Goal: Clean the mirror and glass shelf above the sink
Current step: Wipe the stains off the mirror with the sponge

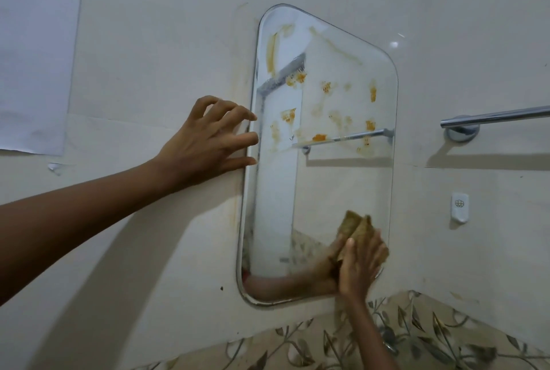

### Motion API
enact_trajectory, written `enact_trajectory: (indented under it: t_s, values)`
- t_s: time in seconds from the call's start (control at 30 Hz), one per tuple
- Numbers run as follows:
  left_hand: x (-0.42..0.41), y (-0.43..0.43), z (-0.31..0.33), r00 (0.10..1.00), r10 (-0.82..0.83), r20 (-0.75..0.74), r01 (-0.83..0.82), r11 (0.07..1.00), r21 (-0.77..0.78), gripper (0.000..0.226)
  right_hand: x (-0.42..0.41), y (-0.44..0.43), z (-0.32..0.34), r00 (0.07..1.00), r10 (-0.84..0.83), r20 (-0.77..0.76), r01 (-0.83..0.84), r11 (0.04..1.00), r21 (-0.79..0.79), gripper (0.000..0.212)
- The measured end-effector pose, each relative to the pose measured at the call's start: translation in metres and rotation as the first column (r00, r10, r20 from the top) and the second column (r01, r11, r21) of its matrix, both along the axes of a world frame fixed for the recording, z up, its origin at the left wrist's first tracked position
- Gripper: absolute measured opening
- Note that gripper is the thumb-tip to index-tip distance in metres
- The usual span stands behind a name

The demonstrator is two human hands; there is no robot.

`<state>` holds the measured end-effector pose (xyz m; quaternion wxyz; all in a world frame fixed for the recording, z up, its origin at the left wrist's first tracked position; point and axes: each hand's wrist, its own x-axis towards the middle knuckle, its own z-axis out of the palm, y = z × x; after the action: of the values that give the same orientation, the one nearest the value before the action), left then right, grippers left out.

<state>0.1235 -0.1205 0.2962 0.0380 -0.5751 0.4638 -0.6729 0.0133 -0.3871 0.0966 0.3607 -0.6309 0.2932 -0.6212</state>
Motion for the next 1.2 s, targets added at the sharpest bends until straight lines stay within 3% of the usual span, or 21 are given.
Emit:
enact_trajectory:
  t_s: [0.2,0.33,0.47,0.67,0.87,0.93,1.03,1.2]
  values:
    - [0.001,0.000,0.000,1.000,-0.016,-0.003,0.016,1.000,-0.019,0.040,0.009,-0.014,0.080,0.995,-0.026,0.093,0.019,0.997,0.075,0.068]
    - [0.003,-0.001,0.001,1.000,-0.009,-0.021,0.009,1.000,-0.016,0.045,0.027,0.033,0.124,0.998,-0.052,0.025,0.056,0.982,-0.183,0.073]
    - [0.001,0.001,0.002,0.997,-0.032,-0.067,0.030,0.999,-0.032,0.050,0.038,0.085,0.146,0.989,-0.124,-0.084,0.071,0.881,-0.467,0.061]
    - [-0.005,-0.001,0.007,0.943,-0.297,-0.151,0.276,0.950,-0.149,0.029,0.041,0.121,0.138,0.981,-0.067,-0.181,-0.081,0.707,-0.702,0.054]
    - [-0.004,-0.010,0.022,0.987,-0.070,-0.147,0.038,0.977,-0.208,0.047,0.045,0.114,0.071,0.956,-0.164,-0.242,-0.105,0.580,-0.808,0.056]
    - [-0.003,-0.012,0.024,0.990,0.017,-0.140,-0.047,0.977,-0.208,0.049,0.044,0.101,0.048,0.955,-0.181,-0.233,-0.080,0.600,-0.796,0.053]
    - [0.000,-0.015,0.024,0.987,0.094,-0.128,-0.120,0.969,-0.215,0.050,0.036,0.078,0.030,0.960,-0.197,-0.198,-0.002,0.705,-0.710,0.053]
    - [0.000,-0.015,0.023,0.989,0.096,-0.110,-0.119,0.966,-0.229,0.048,0.015,0.034,0.047,0.984,-0.139,-0.114,0.079,0.903,-0.423,0.070]
